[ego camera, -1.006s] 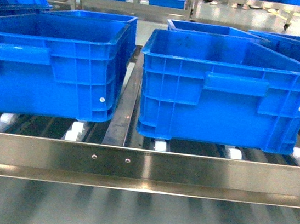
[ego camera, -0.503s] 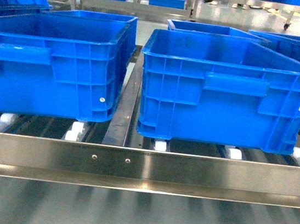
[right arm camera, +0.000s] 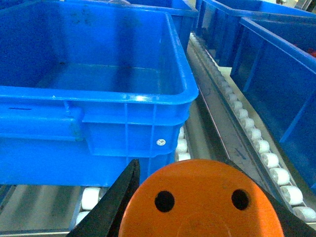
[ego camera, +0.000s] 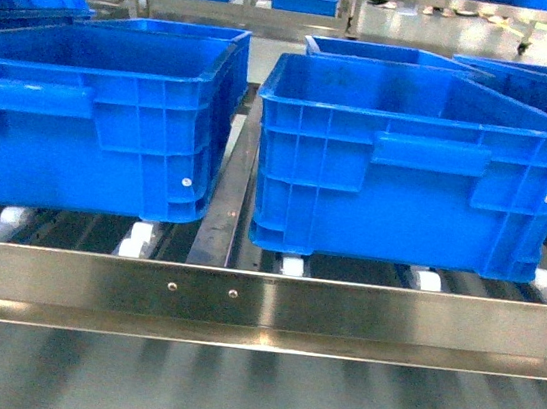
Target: Sort blue parts and orange caps into right shelf containers
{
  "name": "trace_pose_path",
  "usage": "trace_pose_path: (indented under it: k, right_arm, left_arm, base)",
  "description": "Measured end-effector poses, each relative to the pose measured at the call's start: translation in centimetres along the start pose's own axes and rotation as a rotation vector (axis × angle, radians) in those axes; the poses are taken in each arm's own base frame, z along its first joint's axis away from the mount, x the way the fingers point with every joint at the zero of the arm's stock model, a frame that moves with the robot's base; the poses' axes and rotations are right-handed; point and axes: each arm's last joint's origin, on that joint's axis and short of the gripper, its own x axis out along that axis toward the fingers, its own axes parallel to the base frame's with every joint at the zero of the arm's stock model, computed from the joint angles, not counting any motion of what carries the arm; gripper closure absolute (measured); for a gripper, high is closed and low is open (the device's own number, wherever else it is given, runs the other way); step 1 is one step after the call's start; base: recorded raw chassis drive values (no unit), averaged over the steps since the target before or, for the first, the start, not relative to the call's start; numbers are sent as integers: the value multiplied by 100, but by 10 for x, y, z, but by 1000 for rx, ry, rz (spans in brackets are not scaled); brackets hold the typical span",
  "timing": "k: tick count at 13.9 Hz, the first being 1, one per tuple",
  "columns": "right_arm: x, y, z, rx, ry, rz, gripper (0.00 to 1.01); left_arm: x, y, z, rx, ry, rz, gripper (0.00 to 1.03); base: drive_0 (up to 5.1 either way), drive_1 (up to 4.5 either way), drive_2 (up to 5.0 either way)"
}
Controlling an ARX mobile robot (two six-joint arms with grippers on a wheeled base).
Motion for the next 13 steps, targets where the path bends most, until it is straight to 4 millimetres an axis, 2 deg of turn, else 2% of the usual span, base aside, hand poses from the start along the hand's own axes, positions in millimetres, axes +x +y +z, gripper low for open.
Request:
trace_pose_path:
  k: [13]
  right_arm:
    - [0,0,0,0,0,0,58]
  left_arm:
    - [0,0,0,0,0,0,59]
  base:
    - [0,0,0]
